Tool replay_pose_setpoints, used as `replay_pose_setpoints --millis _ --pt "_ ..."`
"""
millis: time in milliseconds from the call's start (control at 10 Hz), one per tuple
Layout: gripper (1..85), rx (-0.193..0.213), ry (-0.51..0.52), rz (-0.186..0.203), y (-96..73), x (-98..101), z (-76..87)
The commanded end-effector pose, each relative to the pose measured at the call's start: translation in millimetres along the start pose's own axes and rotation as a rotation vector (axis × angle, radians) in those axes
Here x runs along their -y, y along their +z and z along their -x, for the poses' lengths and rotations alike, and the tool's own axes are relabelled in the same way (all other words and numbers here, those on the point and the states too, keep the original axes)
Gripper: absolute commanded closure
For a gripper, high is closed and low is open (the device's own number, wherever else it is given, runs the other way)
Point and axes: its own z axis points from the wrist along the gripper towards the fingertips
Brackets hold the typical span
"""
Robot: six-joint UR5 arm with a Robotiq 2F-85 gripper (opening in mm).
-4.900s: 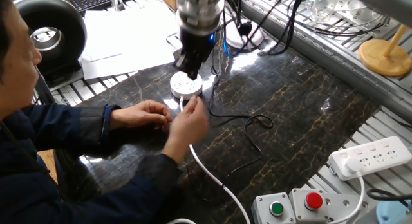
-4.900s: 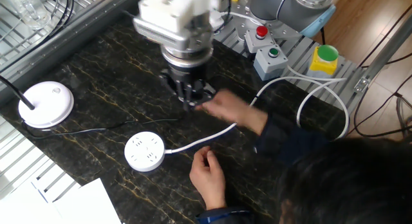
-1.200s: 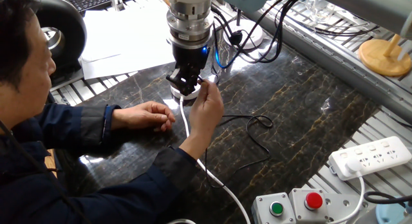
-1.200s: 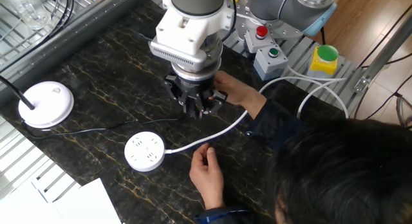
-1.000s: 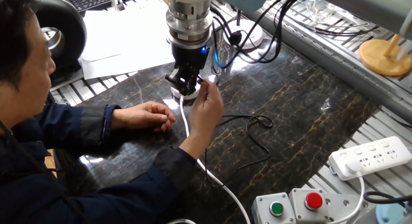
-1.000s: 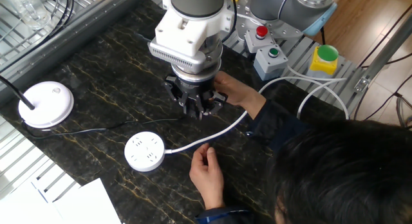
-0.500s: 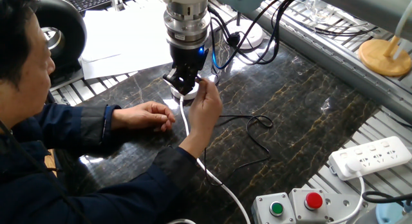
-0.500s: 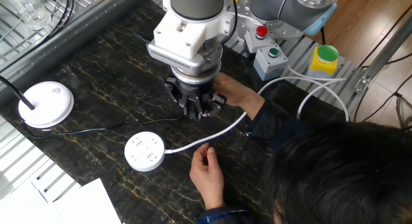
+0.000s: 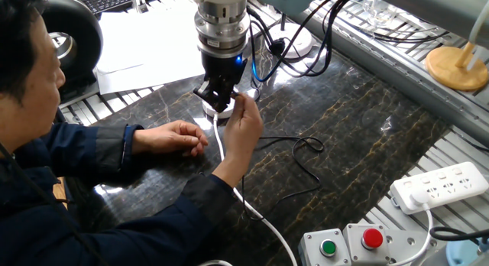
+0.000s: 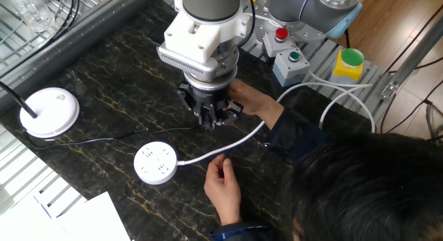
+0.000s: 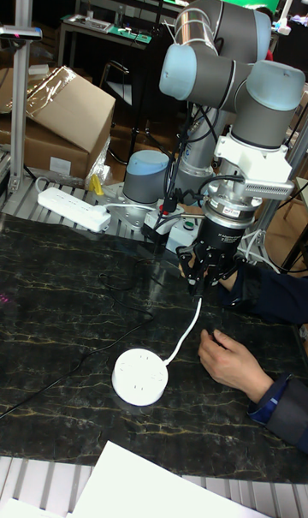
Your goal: Plug in the power cord of the desk lamp, turn on the socket, and light up the desk lamp
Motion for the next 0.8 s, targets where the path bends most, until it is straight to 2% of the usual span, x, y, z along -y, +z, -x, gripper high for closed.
replay_pose_setpoints --millis 0,300,400,500,700 --pt "65.7 0.008 0.010 0.014 -0.5 -2.6 2.7" --pt "84.7 0.007 0.016 0.008 0.8 -1.7 3.9" --pt "84.7 -0.006 0.014 0.006 0.8 -1.8 1.8" --pt "84.7 -0.019 -0.004 -0.019 0.7 4.7 1.2" --pt "84.7 -0.028 -0.050 -0.044 2.7 14.1 10.6"
